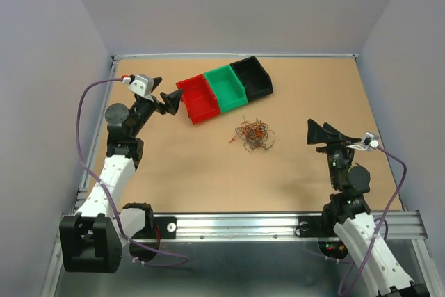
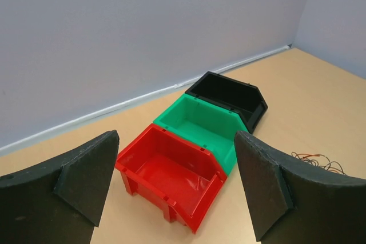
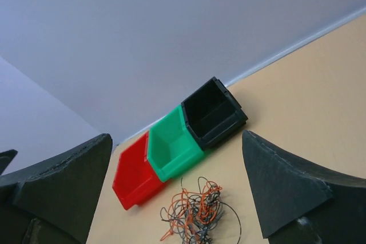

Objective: Untangle the cables

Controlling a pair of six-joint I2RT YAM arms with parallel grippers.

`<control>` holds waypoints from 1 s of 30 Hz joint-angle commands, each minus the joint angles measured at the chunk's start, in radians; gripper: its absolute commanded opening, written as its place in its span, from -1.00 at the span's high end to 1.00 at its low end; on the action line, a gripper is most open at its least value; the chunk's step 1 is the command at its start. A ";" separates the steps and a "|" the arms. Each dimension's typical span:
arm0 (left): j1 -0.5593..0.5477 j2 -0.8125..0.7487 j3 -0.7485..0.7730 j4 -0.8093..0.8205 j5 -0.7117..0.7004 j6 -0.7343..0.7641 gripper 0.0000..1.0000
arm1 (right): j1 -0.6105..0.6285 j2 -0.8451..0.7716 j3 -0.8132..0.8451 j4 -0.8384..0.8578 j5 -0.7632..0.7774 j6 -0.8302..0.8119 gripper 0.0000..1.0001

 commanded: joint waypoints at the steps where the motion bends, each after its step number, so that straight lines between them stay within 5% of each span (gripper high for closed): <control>1: -0.003 0.000 0.015 0.052 0.022 0.003 -0.89 | 0.000 -0.051 -0.052 0.012 0.037 0.075 -1.00; 5: -0.004 0.000 0.017 0.050 0.025 0.006 -0.88 | 0.000 0.017 0.029 -0.036 -0.237 -0.099 -1.00; 10: -0.009 0.014 0.021 0.049 0.062 0.011 -0.89 | 0.006 0.419 0.246 -0.240 -0.483 -0.188 -0.99; 13: -0.030 0.030 0.029 0.040 0.090 0.029 -0.89 | 0.061 0.588 0.281 -0.227 -0.368 -0.212 -0.64; 26: -0.207 0.104 0.075 -0.083 0.059 0.218 -0.89 | 0.273 1.075 0.483 -0.154 -0.256 -0.264 -0.62; 29: -0.224 0.130 0.087 -0.101 0.036 0.239 -0.88 | 0.312 1.188 0.588 -0.200 -0.239 -0.294 -0.10; 30: -0.231 0.135 0.093 -0.106 0.035 0.241 -0.89 | 0.321 1.250 0.612 -0.213 -0.260 -0.314 0.52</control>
